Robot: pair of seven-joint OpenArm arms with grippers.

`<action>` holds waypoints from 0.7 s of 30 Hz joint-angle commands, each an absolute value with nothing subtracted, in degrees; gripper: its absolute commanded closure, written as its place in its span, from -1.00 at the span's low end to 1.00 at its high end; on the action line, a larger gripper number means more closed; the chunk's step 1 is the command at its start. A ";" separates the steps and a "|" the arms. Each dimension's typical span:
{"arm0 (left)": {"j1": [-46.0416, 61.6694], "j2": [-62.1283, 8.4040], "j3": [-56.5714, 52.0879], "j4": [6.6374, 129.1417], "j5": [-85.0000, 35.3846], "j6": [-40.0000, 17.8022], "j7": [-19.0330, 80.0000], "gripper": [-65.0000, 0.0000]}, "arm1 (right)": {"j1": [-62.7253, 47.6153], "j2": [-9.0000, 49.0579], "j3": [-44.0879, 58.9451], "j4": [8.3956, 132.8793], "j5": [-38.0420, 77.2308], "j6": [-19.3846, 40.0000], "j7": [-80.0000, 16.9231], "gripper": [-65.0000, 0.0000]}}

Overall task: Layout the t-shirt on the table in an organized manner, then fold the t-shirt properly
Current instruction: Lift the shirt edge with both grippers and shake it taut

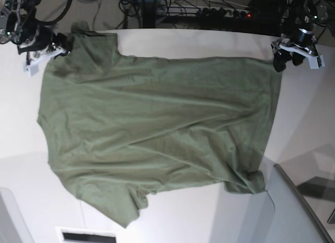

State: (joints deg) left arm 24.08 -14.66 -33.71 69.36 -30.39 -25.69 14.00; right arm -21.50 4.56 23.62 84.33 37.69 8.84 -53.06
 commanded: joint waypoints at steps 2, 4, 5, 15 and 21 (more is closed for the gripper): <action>23.34 -15.60 -33.98 68.79 -31.34 -26.07 12.88 -0.35 | -21.93 4.62 23.60 84.53 37.14 8.48 -54.11 1.00; 23.25 -15.60 -33.71 67.91 -31.34 -26.07 12.88 -0.35 | -22.02 4.62 23.60 84.53 37.14 8.48 -54.11 0.98; 23.16 -15.52 -33.63 67.65 -31.34 -26.15 12.88 -0.35 | -22.02 4.62 23.60 84.53 37.14 8.48 -54.20 0.99; 22.29 -13.93 -34.07 66.33 -31.34 -32.22 12.97 -0.35 | -22.02 4.62 23.34 84.53 37.14 8.48 -54.20 1.00; 21.93 -13.76 -33.71 65.80 -31.34 -32.31 12.97 -0.35 | -22.02 4.62 23.25 84.53 37.14 8.48 -54.46 1.00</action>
